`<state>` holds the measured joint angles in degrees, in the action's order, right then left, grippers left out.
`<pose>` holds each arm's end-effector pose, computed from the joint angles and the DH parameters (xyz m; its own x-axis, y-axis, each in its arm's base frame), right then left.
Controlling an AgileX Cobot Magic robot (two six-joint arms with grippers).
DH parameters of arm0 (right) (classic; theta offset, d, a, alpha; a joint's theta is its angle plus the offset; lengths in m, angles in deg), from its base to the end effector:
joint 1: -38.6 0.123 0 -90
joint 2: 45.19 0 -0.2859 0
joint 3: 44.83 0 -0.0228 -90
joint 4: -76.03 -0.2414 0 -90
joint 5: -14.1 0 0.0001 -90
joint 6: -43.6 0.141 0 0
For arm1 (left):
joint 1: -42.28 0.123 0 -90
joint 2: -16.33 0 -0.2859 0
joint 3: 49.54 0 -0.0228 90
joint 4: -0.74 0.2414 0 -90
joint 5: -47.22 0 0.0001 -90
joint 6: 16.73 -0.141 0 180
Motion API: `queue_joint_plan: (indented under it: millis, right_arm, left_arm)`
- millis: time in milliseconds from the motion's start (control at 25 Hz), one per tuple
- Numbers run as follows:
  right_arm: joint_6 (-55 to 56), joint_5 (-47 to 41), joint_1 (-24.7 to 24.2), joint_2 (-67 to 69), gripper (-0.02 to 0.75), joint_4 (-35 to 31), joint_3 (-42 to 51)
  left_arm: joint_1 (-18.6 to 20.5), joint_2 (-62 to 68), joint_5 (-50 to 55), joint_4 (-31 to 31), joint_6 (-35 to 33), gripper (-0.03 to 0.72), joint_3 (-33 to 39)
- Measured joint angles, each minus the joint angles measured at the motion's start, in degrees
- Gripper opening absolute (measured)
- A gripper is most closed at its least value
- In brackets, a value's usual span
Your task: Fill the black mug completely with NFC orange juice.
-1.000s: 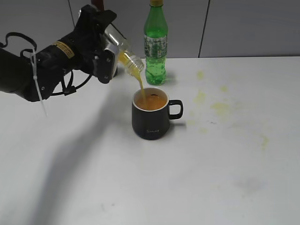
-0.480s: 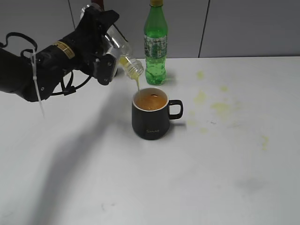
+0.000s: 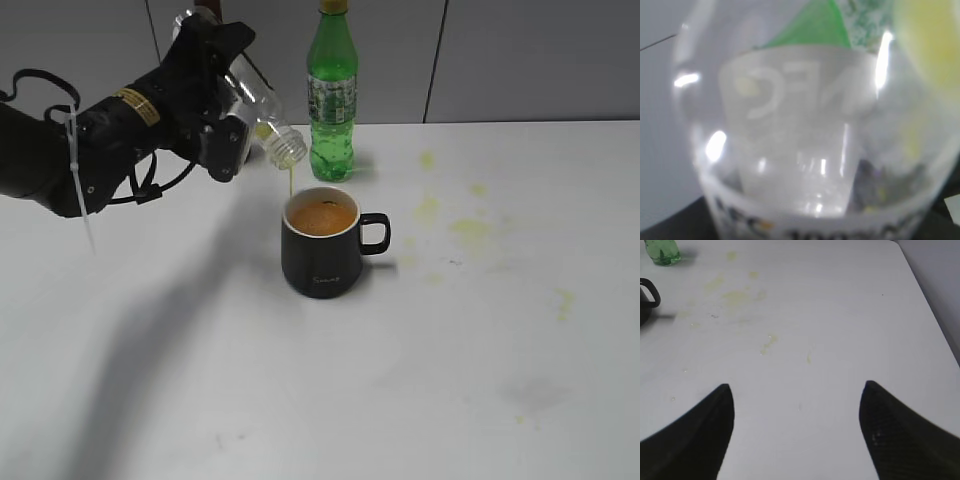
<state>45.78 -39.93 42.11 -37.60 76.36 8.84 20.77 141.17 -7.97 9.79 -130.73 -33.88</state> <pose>0.0447 0.0021 0.2365 -0.4281 0.0085 -0.9037 -0.0422 0.9987 0.0293 0.4342 -0.1907 0.1964 0.3875 0.7777 0.4949 -0.2974 -0.4027 0.8657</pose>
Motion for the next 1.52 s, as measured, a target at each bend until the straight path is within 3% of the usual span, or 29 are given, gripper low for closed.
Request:
queue_joint_plan:
  millis: [120, 280, 560, 760, 880, 1080, 1520]
  right_arm:
    - [0.00, 0.00, 0.00, 0.00, 0.592, 0.00, 0.00]
    - [0.00, 0.00, 0.00, 0.00, 0.592, 0.00, 0.00]
    - [0.00, 0.00, 0.00, 0.00, 0.592, 0.00, 0.00]
    - [0.00, 0.00, 0.00, 0.00, 0.592, 0.00, 0.00]
    - [0.00, 0.00, 0.00, 0.00, 0.592, 0.00, 0.00]
    - [0.00, 0.00, 0.00, 0.00, 0.592, 0.00, 0.00]
    - [0.00, 0.00, 0.00, 0.00, 0.592, 0.00, 0.00]
  left_arm:
    - [0.00, 0.00, 0.00, -0.65, 2.00, 0.465, 0.00]
    - [-0.06, 0.00, 0.00, -1.14, 11.06, 0.465, 0.00]
    - [-1.68, 0.00, 2.77, -2.86, 47.10, 0.465, 0.00]
    - [-2.07, 0.00, 9.11, -11.13, 77.90, 0.465, 0.00]
    - [-2.07, 0.00, 14.84, -15.80, 89.49, 0.465, 0.00]
    - [-2.07, 0.63, 21.40, -21.42, 98.01, 0.465, -0.05]
    - [-2.07, 3.39, 19.16, -22.91, 99.26, 0.465, -0.05]
